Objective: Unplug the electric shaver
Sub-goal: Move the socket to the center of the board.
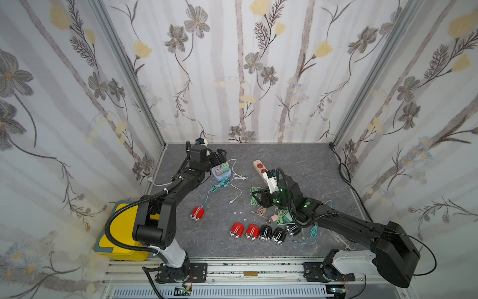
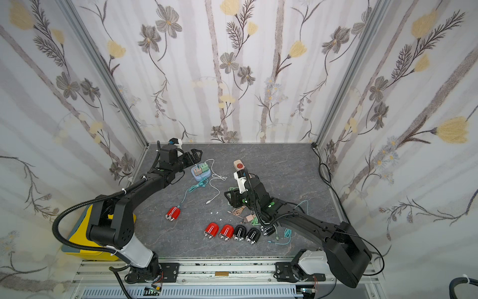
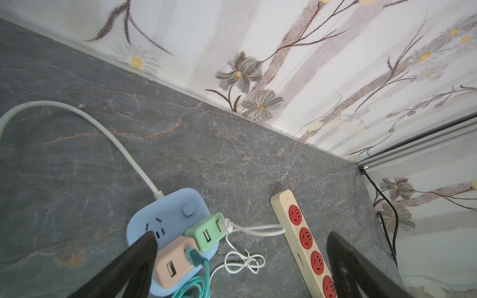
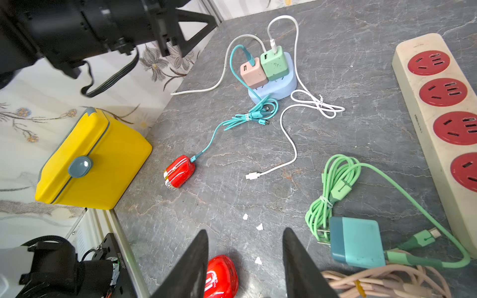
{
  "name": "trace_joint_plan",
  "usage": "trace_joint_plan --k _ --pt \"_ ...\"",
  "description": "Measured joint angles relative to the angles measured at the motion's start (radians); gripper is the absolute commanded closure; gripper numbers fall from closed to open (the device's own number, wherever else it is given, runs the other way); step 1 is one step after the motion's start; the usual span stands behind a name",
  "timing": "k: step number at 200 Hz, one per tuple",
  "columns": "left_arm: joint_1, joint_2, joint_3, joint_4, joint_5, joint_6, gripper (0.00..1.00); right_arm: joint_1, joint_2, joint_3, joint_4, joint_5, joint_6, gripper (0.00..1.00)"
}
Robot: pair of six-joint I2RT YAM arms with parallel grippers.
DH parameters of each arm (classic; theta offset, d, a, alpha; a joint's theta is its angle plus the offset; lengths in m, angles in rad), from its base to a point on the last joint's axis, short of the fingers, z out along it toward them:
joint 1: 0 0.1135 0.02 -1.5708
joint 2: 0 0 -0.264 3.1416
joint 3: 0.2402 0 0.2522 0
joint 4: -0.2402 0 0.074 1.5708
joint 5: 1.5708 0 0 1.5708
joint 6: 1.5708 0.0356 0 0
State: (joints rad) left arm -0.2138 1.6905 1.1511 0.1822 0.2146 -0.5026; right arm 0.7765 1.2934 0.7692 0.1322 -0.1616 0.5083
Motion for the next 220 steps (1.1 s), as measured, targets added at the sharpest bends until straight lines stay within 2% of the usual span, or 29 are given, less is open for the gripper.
trace_joint_plan --k 52,79,118,161,220 --pt "0.008 0.205 0.19 -0.019 0.089 0.016 0.0 -0.016 -0.027 -0.048 -0.004 0.005 -0.004 0.54" --pt "0.016 0.261 0.232 -0.016 0.127 -0.003 0.0 -0.02 -0.034 -0.051 -0.005 0.008 -0.004 0.54" --pt "0.039 0.314 0.271 -0.026 0.14 -0.038 0.0 -0.026 -0.04 -0.064 -0.002 0.011 -0.001 0.54" --pt "0.048 0.376 0.324 -0.048 0.103 -0.07 0.0 -0.03 -0.044 -0.066 -0.002 0.011 0.0 0.54" --pt "0.047 0.47 0.377 -0.059 0.103 -0.07 0.0 -0.032 -0.058 -0.077 -0.004 0.03 0.006 0.55"
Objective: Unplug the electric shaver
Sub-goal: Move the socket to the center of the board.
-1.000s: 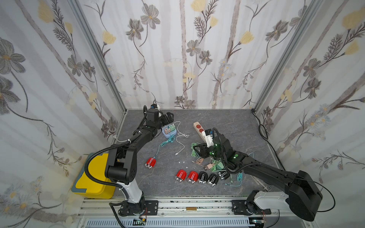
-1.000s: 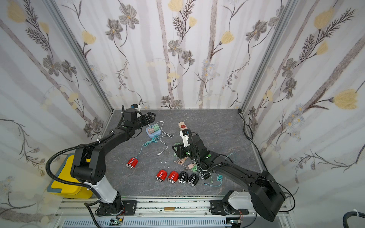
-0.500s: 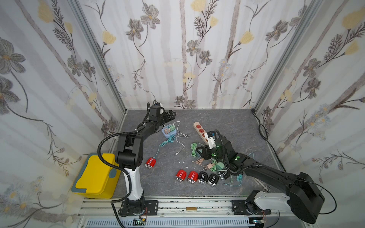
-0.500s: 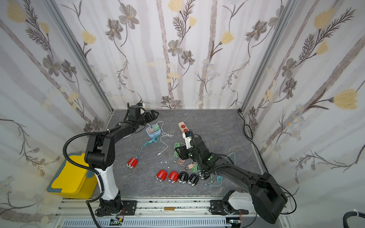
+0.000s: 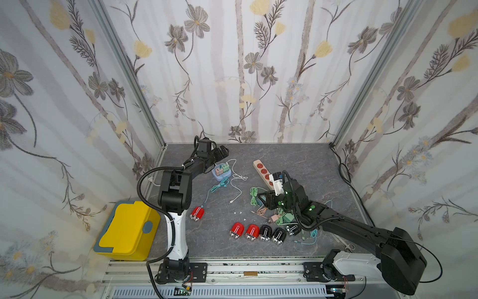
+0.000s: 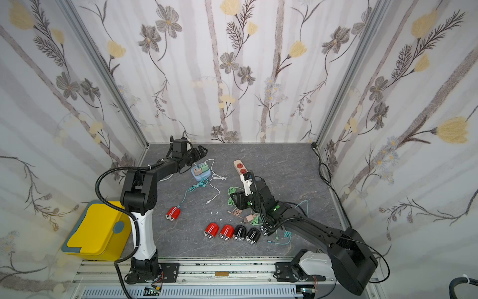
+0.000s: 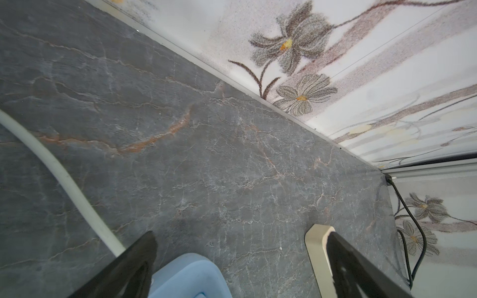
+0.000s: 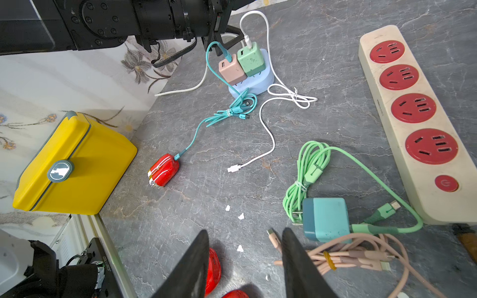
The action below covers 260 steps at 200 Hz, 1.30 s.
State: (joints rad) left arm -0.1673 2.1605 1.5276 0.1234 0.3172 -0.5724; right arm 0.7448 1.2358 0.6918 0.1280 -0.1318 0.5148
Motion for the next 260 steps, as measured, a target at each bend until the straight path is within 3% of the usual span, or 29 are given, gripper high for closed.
trace_joint_plan --k 77,121,168,260 --pt "-0.001 0.127 0.088 0.012 0.146 0.023 0.0 -0.001 -0.006 -0.018 0.004 0.007 0.008 0.55" --pt "-0.014 0.144 0.087 0.019 0.232 0.026 0.0 -0.001 -0.034 -0.069 0.026 0.007 0.027 0.61" --pt "-0.04 0.123 0.039 0.031 0.314 0.066 0.0 -0.01 -0.045 -0.091 0.027 0.008 0.025 0.67" --pt "-0.106 0.019 -0.134 0.041 0.387 0.132 0.0 -0.059 -0.099 -0.163 0.043 0.0 0.003 0.67"
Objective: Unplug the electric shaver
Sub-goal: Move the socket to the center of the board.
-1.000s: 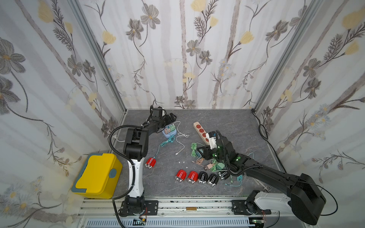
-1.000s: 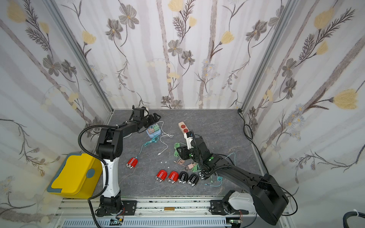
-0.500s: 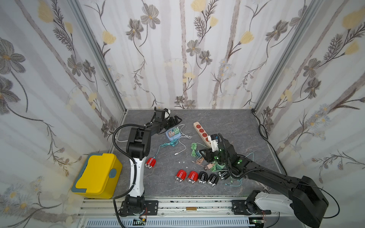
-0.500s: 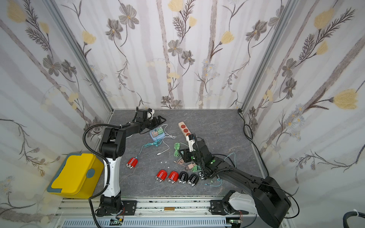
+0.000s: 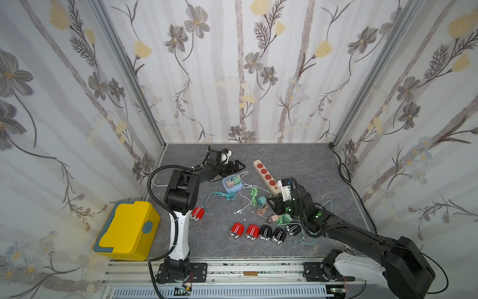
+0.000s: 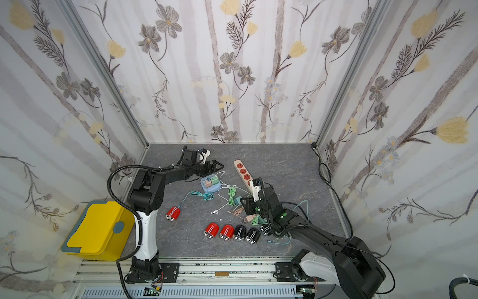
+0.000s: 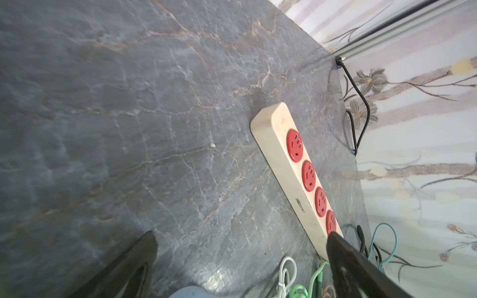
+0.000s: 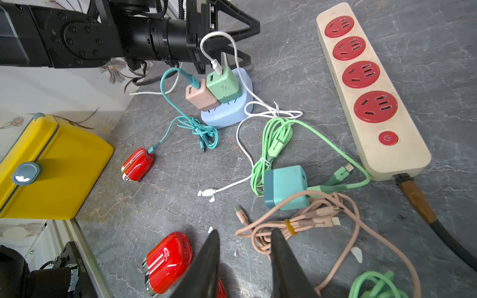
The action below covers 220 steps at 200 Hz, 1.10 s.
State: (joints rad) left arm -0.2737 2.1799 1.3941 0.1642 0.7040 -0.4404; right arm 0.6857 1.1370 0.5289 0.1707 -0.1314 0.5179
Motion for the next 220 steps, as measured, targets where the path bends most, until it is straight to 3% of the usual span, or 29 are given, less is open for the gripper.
trace_joint_plan --k 46,105,150,191,220 --pt "-0.009 -0.06 -0.121 0.079 0.031 0.008 0.0 -0.005 -0.005 -0.008 0.012 -0.006 -0.003 0.7" --pt "-0.013 -0.213 -0.205 0.054 0.01 -0.012 0.0 -0.013 0.055 0.056 -0.005 -0.025 -0.031 0.74" --pt "-0.008 -0.322 -0.234 -0.024 -0.116 -0.013 0.0 -0.026 0.13 0.174 -0.027 -0.046 -0.076 0.74" --pt "-0.043 -0.577 -0.365 -0.099 -0.268 -0.058 0.03 -0.071 0.254 0.329 -0.072 -0.107 -0.176 0.74" --pt "-0.118 -0.783 -0.513 -0.203 -0.408 -0.104 0.08 -0.09 0.326 0.426 -0.133 -0.143 -0.249 0.73"
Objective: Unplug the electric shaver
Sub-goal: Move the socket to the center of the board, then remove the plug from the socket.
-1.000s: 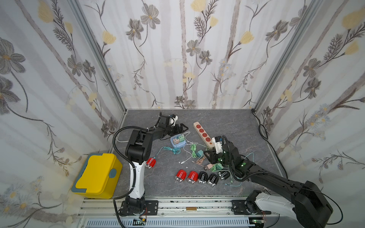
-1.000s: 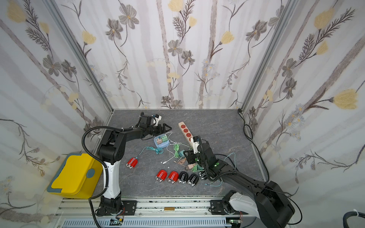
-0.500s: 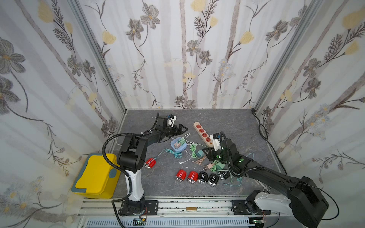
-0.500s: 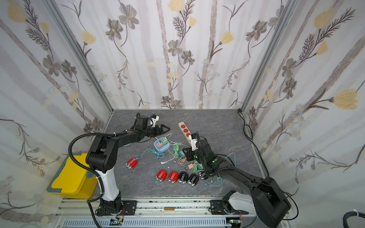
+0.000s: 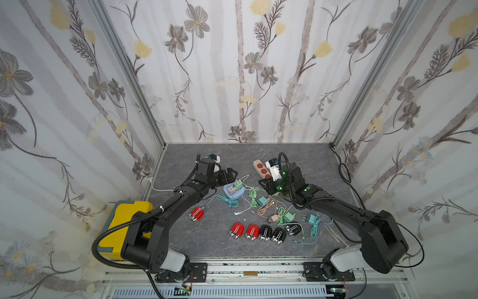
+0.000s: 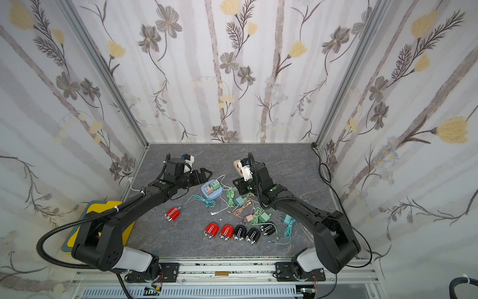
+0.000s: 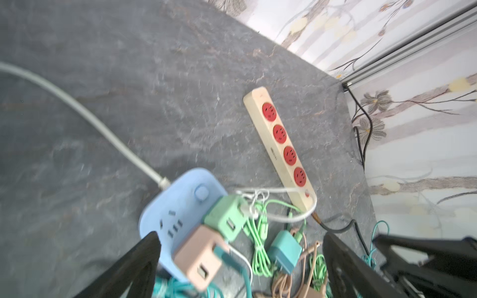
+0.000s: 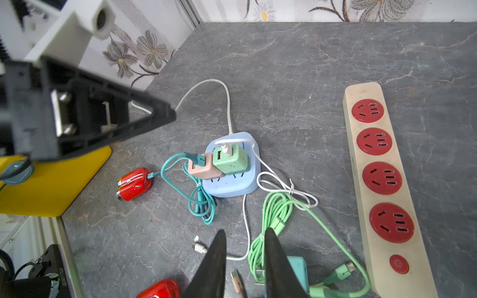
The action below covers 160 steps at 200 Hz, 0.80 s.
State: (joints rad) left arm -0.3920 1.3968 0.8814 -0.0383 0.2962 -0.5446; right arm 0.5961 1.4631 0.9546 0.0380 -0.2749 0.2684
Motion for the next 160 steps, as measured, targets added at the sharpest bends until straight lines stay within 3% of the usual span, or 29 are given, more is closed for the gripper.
trace_joint_plan --k 34,67,89,135,160 --pt "-0.145 -0.175 -0.162 -0.091 -0.133 -0.117 0.16 -0.011 0.062 0.077 -0.031 -0.031 -0.042 0.7" --pt "-0.242 -0.195 -0.28 -0.076 -0.175 -0.228 0.23 -0.034 0.137 0.14 -0.03 -0.068 -0.041 0.68" --pt "-0.244 -0.144 -0.317 -0.027 -0.171 -0.278 0.28 -0.039 0.198 0.181 -0.021 -0.098 -0.022 0.65" --pt "-0.201 0.06 -0.232 0.099 -0.113 -0.266 0.35 -0.039 0.254 0.245 0.022 -0.119 0.023 0.62" --pt "-0.169 0.096 -0.231 0.132 -0.083 -0.256 0.36 -0.036 0.258 0.259 0.019 -0.111 0.047 0.62"
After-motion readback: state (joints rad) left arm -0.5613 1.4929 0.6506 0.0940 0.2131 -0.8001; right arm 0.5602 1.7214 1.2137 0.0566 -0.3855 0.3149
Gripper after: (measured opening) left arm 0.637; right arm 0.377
